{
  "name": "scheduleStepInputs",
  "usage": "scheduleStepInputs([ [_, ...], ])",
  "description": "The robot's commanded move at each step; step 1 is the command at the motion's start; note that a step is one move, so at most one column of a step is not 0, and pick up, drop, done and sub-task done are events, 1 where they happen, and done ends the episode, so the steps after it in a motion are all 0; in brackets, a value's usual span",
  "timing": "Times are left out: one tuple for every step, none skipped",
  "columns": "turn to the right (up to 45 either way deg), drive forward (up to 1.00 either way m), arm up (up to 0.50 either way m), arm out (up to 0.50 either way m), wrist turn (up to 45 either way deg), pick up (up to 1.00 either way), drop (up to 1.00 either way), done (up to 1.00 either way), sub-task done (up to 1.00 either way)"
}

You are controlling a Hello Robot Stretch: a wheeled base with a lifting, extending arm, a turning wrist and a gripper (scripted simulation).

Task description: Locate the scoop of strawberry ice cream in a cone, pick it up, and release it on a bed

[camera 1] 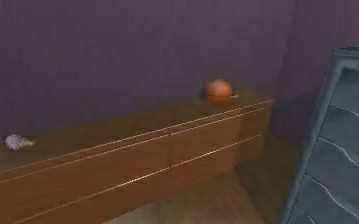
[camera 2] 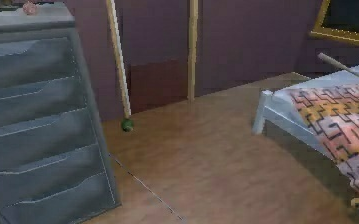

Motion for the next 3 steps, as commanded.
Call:
scheduleStepInputs([
  [0.0,0.8,0.0,0.0,0.0,0.0,0.0,0.0,0.0],
  [-45.0,0.0,0.0,0.0,0.0,0.0,0.0,0.0,0.0],
  [-45.0,0.0,0.0,0.0,0.0,0.0,0.0,0.0,0.0],
])
